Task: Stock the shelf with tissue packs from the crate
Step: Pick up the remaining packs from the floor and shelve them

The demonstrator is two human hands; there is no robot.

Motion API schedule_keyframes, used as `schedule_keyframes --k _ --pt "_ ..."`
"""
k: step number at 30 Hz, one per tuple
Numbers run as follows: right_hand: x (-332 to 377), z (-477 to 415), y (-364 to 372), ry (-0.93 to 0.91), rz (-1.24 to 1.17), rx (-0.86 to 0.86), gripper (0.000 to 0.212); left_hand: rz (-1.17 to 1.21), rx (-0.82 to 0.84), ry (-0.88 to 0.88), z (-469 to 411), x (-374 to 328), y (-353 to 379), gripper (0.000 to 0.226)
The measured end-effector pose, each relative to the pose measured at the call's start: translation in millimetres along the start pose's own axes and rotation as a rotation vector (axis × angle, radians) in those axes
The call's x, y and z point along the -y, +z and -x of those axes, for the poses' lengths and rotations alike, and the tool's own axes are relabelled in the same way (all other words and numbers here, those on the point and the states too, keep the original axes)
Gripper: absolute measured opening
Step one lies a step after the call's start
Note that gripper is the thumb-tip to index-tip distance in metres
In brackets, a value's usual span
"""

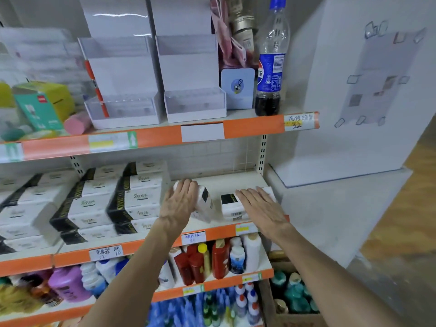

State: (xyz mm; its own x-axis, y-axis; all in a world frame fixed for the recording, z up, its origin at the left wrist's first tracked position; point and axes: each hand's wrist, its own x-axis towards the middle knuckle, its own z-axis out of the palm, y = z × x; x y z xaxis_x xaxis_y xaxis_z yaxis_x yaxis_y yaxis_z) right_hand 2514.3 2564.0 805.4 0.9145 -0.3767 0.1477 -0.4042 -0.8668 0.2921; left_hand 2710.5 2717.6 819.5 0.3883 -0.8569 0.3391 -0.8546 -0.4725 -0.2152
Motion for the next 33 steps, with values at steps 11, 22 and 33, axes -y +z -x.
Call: schedule_keyframes --k 11,22,33 --pt "-15.7 -77.3 32.5 -0.002 -0.096 0.002 0.082 -0.038 0.035 -0.019 -64.6 17.4 55.1 0.078" --pt "-39.2 -120.9 87.7 0.036 -0.104 0.007 0.102 0.011 0.077 -0.103 -73.9 24.8 91.9 0.095" --pt "-23.7 -108.7 102.9 0.166 -0.169 -0.178 0.068 0.209 0.177 -0.198 -41.0 -10.8 127.3 0.064"
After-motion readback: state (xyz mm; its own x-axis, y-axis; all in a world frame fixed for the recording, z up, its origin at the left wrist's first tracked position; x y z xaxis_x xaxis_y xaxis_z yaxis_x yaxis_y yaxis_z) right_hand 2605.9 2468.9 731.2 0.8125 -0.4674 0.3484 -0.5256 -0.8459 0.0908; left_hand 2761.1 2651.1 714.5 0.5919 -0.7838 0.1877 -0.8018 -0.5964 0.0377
